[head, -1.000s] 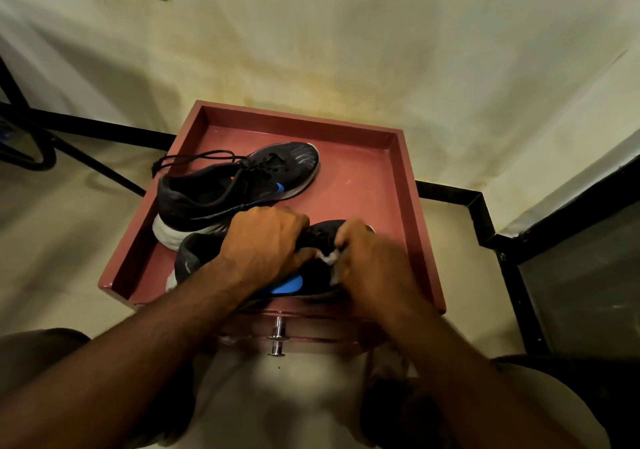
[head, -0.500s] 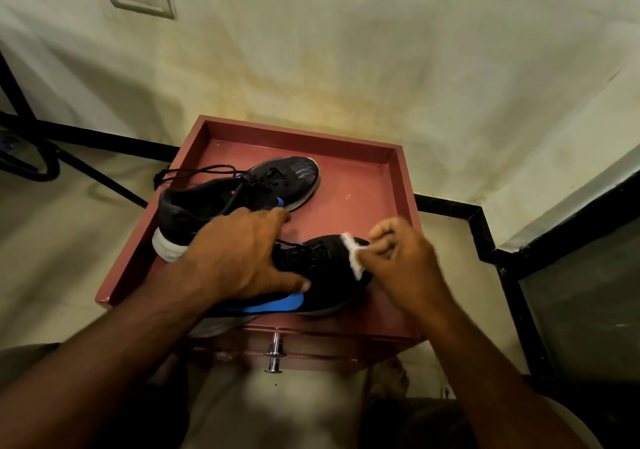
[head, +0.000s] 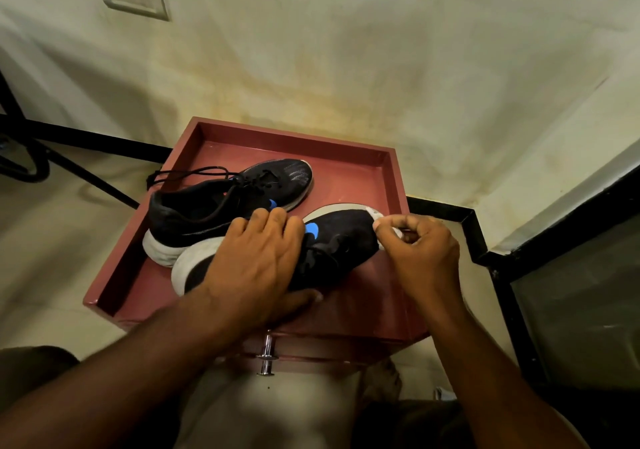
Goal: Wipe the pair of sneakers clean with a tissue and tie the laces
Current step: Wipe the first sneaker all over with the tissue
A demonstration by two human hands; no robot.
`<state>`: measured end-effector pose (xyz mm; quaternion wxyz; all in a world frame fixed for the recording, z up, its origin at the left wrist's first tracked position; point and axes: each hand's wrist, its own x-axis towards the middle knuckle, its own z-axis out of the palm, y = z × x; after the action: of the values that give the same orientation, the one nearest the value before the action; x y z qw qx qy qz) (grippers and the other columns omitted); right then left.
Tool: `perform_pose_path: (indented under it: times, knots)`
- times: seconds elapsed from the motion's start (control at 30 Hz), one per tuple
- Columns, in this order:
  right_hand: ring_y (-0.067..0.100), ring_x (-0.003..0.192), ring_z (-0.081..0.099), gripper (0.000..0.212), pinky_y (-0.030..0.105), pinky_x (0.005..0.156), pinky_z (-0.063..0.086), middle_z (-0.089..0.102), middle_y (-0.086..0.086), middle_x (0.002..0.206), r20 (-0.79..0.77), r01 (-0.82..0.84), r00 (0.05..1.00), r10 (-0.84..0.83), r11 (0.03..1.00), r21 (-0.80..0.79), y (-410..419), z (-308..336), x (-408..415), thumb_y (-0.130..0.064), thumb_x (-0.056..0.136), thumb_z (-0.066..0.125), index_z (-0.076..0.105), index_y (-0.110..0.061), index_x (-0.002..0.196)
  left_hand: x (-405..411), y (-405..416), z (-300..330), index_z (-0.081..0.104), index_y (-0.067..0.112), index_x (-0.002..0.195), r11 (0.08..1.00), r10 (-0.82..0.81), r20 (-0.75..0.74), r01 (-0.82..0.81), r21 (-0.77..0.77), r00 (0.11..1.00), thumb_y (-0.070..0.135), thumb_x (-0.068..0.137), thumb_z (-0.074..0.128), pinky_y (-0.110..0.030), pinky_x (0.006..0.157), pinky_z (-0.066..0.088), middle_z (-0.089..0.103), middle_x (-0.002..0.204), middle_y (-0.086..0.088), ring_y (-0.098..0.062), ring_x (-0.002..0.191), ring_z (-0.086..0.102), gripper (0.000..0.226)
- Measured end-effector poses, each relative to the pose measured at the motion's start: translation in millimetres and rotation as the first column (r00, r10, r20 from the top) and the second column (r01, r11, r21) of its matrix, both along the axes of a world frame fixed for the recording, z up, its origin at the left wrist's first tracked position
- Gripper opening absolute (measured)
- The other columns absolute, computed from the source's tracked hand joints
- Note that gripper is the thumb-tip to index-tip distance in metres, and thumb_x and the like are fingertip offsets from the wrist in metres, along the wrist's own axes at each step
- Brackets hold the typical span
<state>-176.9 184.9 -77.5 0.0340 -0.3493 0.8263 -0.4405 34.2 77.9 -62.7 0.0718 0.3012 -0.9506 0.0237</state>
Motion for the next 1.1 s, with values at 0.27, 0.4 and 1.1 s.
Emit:
perform_pose_path:
  times: [0.27,0.4,1.1]
  knots:
    - [0.005,0.082,0.068,0.016,0.008,0.067,0.05,0.075,-0.006,0.095,-0.096,-0.027,0.995,0.022,0.998,-0.058,-6,-2,5,-0.024,0.087,0.08,0.078,-0.021,0.102,8,-22,13,0.053,0.034,0.103,0.907,0.018,-0.205,0.071,0.416,0.979,0.071,0.081,0.062,-0.037,0.09,0.048,0.05,0.106,0.012,-0.012,0.099,0.048,0.044]
    - [0.003,0.083,0.069,0.011,0.014,0.078,0.055,0.078,-0.003,0.096,-0.23,-0.141,0.966,0.116,0.986,-0.095,-10,-4,29,-0.016,0.091,0.077,0.081,-0.016,0.101,3,-21,4,0.034,0.024,0.148,0.889,-0.001,-0.218,0.101,0.447,0.976,0.054,0.083,0.076,-0.025,0.1,0.043,0.051,0.129,0.007,-0.012,0.119,0.051,0.083]
    - [0.016,0.088,0.064,0.006,0.025,0.079,0.052,0.074,0.002,0.098,-0.453,-0.484,0.766,0.456,0.873,0.06,-19,-11,76,-0.013,0.098,0.069,0.073,-0.01,0.102,-3,-24,4,0.061,0.03,0.096,0.895,0.015,-0.322,0.131,0.427,0.947,0.034,0.082,0.076,-0.034,0.078,0.049,0.054,0.093,0.011,-0.01,0.086,0.054,0.021]
